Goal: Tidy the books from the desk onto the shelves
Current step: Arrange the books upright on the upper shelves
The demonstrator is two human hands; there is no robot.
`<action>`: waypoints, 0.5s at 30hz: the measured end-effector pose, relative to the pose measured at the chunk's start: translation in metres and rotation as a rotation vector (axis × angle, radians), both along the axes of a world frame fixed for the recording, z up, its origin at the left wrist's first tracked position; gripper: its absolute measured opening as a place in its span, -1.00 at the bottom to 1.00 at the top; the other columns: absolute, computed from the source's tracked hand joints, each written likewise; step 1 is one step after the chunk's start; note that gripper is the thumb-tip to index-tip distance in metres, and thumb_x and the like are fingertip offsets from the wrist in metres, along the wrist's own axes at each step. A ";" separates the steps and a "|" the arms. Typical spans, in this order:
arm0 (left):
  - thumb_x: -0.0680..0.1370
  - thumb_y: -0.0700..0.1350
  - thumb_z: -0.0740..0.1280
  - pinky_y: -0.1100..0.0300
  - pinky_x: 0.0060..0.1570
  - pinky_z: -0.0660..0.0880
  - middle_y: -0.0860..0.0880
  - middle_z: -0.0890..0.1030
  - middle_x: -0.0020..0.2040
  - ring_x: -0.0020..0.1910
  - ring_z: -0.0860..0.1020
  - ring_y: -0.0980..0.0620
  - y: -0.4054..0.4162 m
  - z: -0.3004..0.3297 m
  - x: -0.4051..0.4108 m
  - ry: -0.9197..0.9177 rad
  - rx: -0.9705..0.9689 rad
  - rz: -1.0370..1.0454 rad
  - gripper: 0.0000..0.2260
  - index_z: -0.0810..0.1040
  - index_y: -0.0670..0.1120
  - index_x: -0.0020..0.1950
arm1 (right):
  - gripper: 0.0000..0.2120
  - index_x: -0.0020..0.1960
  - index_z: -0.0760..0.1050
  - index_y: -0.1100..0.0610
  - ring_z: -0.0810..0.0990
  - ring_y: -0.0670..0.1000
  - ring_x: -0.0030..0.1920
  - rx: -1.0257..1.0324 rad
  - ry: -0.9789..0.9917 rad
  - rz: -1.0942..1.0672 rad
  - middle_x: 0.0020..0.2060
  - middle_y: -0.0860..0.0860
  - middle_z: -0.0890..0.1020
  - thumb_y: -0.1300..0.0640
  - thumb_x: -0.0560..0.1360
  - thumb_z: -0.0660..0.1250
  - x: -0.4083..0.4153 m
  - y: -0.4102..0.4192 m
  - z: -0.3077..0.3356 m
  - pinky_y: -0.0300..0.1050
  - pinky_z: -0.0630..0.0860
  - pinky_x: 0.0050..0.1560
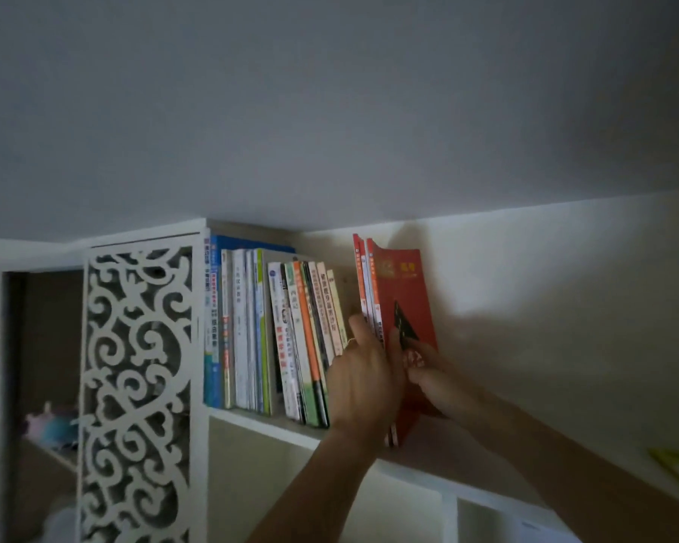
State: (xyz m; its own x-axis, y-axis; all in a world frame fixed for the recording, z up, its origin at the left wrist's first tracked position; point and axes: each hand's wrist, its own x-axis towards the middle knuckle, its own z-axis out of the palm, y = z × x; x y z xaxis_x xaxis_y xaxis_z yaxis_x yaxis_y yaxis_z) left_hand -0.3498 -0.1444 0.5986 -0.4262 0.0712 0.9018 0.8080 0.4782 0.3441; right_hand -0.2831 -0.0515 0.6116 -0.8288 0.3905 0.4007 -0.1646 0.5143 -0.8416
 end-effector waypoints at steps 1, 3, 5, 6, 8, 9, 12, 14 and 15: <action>0.69 0.21 0.09 0.10 -0.45 0.56 0.03 0.59 -0.25 -0.37 0.63 0.02 -0.005 0.004 -0.003 0.079 -0.033 0.076 -0.73 0.31 0.02 0.08 | -0.51 0.28 0.44 -0.23 0.60 -0.09 0.06 -0.028 -0.021 0.045 0.19 -0.06 0.61 0.29 0.54 0.31 0.000 0.000 0.002 -0.25 0.55 -0.05; 0.69 0.26 0.07 0.08 -0.33 0.57 0.01 0.58 -0.13 -0.24 0.59 0.02 -0.016 0.015 -0.010 0.222 -0.033 0.168 -0.63 0.45 -0.01 0.08 | -0.41 0.25 0.43 -0.29 0.61 -0.18 -0.06 0.017 -0.029 0.111 0.03 -0.15 0.65 0.36 0.49 0.36 0.003 0.002 0.004 -0.34 0.55 -0.22; 0.70 0.22 0.08 0.00 0.08 0.56 -0.09 0.57 0.19 0.13 0.56 -0.04 -0.023 0.022 -0.025 0.259 0.003 0.146 -0.54 0.47 -0.09 0.36 | -0.28 0.29 0.39 -0.37 0.66 -0.19 0.01 0.095 -0.055 0.194 0.02 -0.22 0.69 0.30 0.39 0.51 0.007 -0.002 0.000 -0.22 0.61 0.01; 0.71 0.18 0.09 -0.06 0.33 0.45 -0.16 0.49 0.40 0.38 0.46 -0.09 -0.024 0.023 -0.035 0.272 -0.003 0.115 -0.47 0.37 -0.17 0.52 | -0.18 0.35 0.33 -0.39 0.65 -0.21 0.10 0.156 -0.061 0.217 0.11 -0.27 0.67 0.22 0.33 0.60 0.007 -0.005 -0.003 -0.16 0.59 0.12; 0.71 0.09 0.11 -0.15 0.56 0.19 -0.23 0.18 0.64 0.64 0.11 -0.14 -0.024 0.018 -0.053 0.340 -0.011 -0.020 -0.39 0.13 -0.29 0.63 | -0.03 0.41 0.17 -0.44 0.55 -0.30 0.24 0.304 -0.016 0.162 0.24 -0.41 0.54 0.00 0.23 0.67 -0.003 -0.008 -0.012 -0.25 0.52 0.22; 0.70 0.06 0.13 -0.19 0.58 0.14 -0.22 0.08 0.66 0.66 0.02 -0.15 -0.022 0.016 -0.059 0.359 0.001 -0.108 -0.36 0.07 -0.31 0.63 | -0.01 0.41 0.15 -0.45 0.51 -0.33 0.26 0.356 0.024 0.102 0.26 -0.46 0.49 -0.10 0.19 0.67 -0.008 -0.008 -0.016 -0.27 0.50 0.23; 0.67 0.10 0.19 -0.20 0.58 0.13 -0.16 -0.02 0.68 0.67 -0.06 -0.12 -0.024 0.012 -0.063 0.321 0.045 -0.218 -0.27 -0.04 -0.29 0.64 | 0.09 0.46 0.10 -0.43 0.46 -0.35 0.30 0.414 0.075 0.003 0.32 -0.45 0.43 -0.26 0.09 0.65 -0.014 -0.004 -0.020 -0.17 0.50 0.29; 0.66 0.19 0.22 -0.18 0.60 0.08 -0.13 -0.09 0.69 0.67 -0.12 -0.06 -0.025 0.014 -0.057 0.300 0.044 -0.176 -0.19 -0.11 -0.23 0.66 | 0.12 0.47 0.07 -0.45 0.45 -0.37 0.30 0.431 0.032 -0.010 0.34 -0.43 0.43 -0.30 0.08 0.64 -0.012 -0.004 -0.019 -0.20 0.49 0.30; 0.65 0.23 0.23 -0.15 0.62 0.05 -0.12 -0.13 0.69 0.67 -0.16 -0.05 -0.024 0.012 -0.055 0.283 0.029 -0.158 -0.15 -0.14 -0.21 0.67 | 0.12 0.47 0.07 -0.45 0.47 -0.37 0.28 0.425 0.018 -0.005 0.33 -0.42 0.46 -0.31 0.08 0.64 -0.009 -0.005 -0.019 -0.22 0.49 0.28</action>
